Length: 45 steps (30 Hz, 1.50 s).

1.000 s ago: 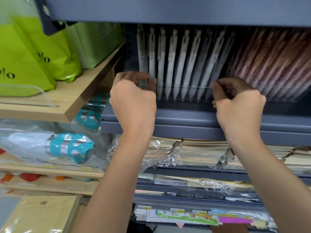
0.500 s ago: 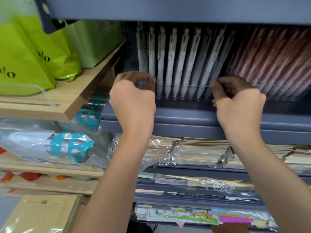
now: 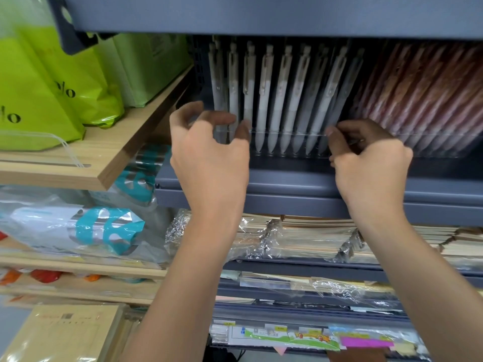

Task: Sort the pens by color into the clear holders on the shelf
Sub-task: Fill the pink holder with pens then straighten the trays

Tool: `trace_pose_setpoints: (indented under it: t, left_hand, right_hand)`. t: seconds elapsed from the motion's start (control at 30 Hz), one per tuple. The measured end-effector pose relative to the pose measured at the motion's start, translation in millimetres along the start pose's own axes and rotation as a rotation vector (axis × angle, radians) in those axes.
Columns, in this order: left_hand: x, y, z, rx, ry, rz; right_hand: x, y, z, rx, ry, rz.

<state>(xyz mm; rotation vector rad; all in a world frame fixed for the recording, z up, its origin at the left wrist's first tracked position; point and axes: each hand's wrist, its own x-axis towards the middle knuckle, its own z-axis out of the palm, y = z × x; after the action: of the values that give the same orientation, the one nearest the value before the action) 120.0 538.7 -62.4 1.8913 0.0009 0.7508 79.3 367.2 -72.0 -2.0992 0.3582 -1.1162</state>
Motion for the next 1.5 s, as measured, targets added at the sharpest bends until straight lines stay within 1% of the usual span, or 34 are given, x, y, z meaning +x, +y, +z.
trace_pose_setpoints:
  t: [0.07, 0.2, 0.43, 0.83, 1.5]
  left_hand:
    - [-2.4, 3.7, 4.9, 0.035, -0.01, 0.023]
    - [-1.9, 4.0, 13.6, 0.051, -0.051, 0.003]
    - [-2.1, 1.8, 20.5, 0.042, -0.006, 0.034]
    - [-1.0, 5.6, 20.0, -0.025, 0.034, 0.006]
    - [-2.5, 4.3, 19.7, -0.042, 0.037, 0.035]
  right_hand:
    - [0.3, 0.0, 0.2, 0.002, 0.004, 0.0]
    - [1.1, -0.1, -0.3, 0.004, 0.01, 0.009]
    - [0.4, -0.3, 0.4, -0.004, 0.014, 0.01]
    - [-0.3, -2.9, -0.5, -0.012, 0.008, 0.019]
    - [-0.1, -2.9, 0.0, -0.005, 0.016, 0.018]
